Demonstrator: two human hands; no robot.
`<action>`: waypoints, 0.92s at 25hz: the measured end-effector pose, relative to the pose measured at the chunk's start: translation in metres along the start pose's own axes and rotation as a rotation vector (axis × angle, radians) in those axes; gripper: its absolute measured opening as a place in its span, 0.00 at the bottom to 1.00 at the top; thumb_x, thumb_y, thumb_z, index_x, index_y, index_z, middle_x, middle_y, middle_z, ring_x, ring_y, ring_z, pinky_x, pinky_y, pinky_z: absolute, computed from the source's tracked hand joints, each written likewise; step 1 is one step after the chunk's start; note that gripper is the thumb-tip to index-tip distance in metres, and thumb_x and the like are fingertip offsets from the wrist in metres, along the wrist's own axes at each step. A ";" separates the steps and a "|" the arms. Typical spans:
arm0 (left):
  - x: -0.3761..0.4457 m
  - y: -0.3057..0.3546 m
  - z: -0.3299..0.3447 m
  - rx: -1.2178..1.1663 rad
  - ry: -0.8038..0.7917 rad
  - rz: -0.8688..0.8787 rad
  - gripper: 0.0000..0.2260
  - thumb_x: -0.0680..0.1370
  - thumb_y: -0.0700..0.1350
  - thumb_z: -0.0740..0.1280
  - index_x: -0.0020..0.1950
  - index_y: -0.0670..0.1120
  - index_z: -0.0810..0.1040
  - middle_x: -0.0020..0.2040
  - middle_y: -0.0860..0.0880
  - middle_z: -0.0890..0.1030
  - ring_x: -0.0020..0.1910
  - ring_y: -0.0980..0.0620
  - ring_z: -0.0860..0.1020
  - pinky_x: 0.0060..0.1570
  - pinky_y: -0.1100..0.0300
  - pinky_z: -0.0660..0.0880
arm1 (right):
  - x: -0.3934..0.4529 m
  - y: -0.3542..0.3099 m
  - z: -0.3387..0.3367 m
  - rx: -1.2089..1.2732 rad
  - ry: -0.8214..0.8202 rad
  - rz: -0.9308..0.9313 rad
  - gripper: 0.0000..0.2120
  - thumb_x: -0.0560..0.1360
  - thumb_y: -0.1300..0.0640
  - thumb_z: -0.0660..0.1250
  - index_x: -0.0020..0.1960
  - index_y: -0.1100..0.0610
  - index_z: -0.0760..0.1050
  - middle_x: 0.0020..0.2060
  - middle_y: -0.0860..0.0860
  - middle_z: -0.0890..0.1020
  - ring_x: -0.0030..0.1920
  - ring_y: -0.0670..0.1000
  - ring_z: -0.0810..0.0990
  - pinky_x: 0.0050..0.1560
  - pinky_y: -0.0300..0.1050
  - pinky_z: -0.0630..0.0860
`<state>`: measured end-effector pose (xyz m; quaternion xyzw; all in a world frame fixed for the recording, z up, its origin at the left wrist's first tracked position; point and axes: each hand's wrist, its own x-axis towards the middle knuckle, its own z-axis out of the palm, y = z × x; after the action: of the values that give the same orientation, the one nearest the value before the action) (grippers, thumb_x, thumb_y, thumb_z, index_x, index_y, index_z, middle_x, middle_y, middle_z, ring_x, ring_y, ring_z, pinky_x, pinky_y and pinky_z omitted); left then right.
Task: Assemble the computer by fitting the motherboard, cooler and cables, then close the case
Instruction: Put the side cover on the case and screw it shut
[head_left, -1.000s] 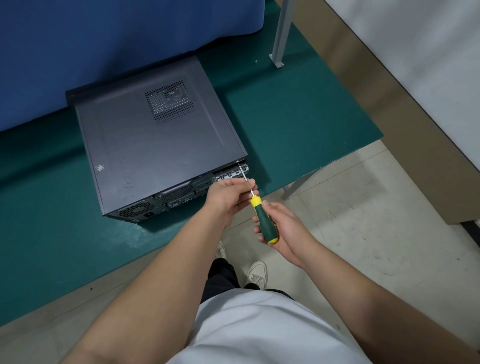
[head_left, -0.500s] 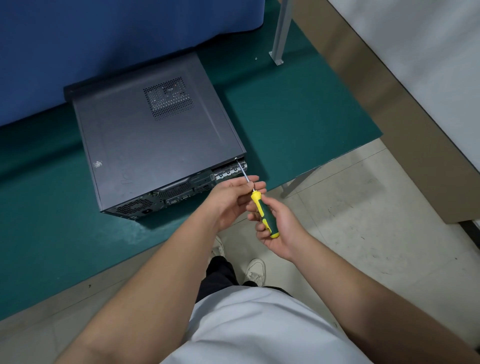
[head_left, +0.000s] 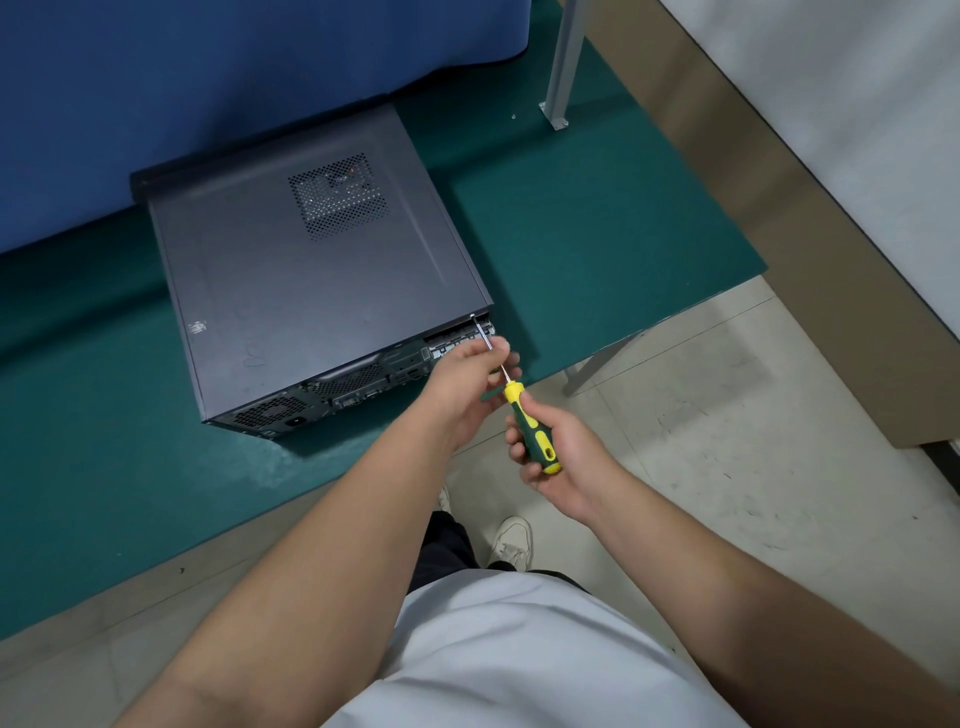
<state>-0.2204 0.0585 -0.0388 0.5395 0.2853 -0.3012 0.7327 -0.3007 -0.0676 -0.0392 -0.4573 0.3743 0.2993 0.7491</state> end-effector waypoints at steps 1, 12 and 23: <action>-0.001 0.001 -0.003 -0.070 -0.037 -0.005 0.07 0.82 0.37 0.68 0.59 0.43 0.78 0.52 0.45 0.86 0.50 0.47 0.86 0.51 0.51 0.83 | 0.000 -0.001 -0.002 0.103 -0.065 0.076 0.16 0.78 0.43 0.69 0.44 0.56 0.81 0.35 0.50 0.80 0.31 0.45 0.75 0.26 0.35 0.64; -0.005 0.006 0.006 -0.078 0.124 0.113 0.20 0.81 0.29 0.65 0.69 0.47 0.70 0.52 0.42 0.86 0.42 0.47 0.87 0.40 0.55 0.84 | 0.008 0.011 0.010 -0.459 0.301 -0.511 0.07 0.79 0.54 0.71 0.47 0.55 0.74 0.39 0.53 0.81 0.31 0.48 0.82 0.27 0.40 0.77; -0.004 0.008 0.006 -0.042 0.207 0.138 0.21 0.76 0.31 0.73 0.63 0.51 0.74 0.48 0.46 0.87 0.41 0.50 0.87 0.39 0.56 0.84 | 0.007 0.004 0.007 -0.760 0.326 -0.582 0.14 0.75 0.45 0.73 0.49 0.53 0.73 0.39 0.51 0.81 0.34 0.51 0.80 0.30 0.48 0.77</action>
<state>-0.2168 0.0553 -0.0295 0.5706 0.3278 -0.1866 0.7295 -0.2983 -0.0590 -0.0448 -0.8238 0.2083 0.1180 0.5138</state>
